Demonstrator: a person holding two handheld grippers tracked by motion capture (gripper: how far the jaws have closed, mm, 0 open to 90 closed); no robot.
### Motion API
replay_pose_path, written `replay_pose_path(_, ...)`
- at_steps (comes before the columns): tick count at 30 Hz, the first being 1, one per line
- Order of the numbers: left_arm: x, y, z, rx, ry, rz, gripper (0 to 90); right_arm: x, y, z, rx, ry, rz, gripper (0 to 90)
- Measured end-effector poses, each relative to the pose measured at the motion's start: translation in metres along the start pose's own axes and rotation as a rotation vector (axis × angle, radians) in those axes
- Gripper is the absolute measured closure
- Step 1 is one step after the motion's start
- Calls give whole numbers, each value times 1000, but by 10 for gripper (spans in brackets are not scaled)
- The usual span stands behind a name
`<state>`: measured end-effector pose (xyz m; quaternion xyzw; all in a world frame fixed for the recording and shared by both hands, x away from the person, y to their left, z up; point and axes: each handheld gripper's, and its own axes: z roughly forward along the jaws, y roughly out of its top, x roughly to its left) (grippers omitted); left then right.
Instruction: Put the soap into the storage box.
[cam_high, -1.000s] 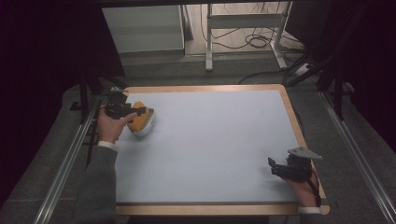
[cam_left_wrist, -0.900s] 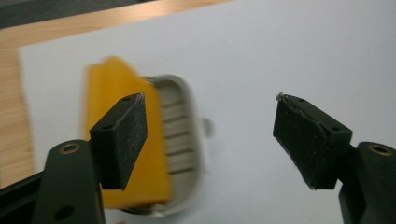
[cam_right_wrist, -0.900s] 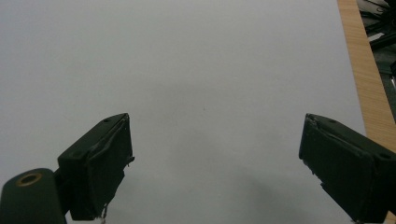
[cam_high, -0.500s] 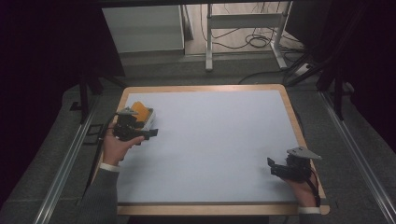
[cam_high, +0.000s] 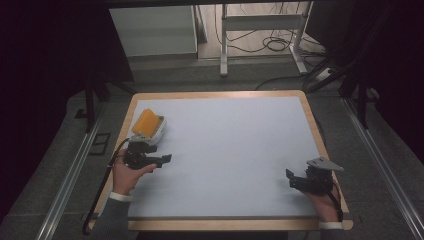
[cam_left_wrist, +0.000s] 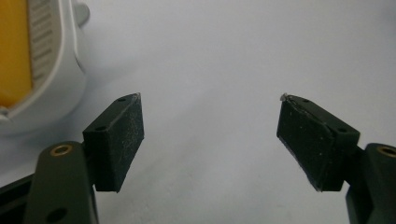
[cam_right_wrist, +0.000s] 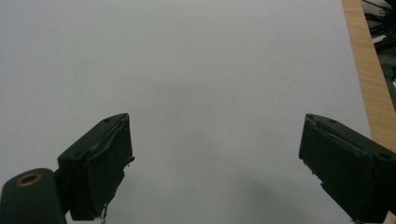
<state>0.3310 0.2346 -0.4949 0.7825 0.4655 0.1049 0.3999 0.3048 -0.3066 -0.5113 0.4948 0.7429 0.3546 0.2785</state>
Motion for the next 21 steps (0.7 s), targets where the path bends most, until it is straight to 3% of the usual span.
replay_pose_path(5, 0, -15, 0, 7, -15, -11, 231, 1, 0, 0, 0, 2, -5, 96)
replay_pose_path(21, 0, -18, 1, 5, -1, -10, 221, 3, 1, 0, -17, -3, -17, 95)
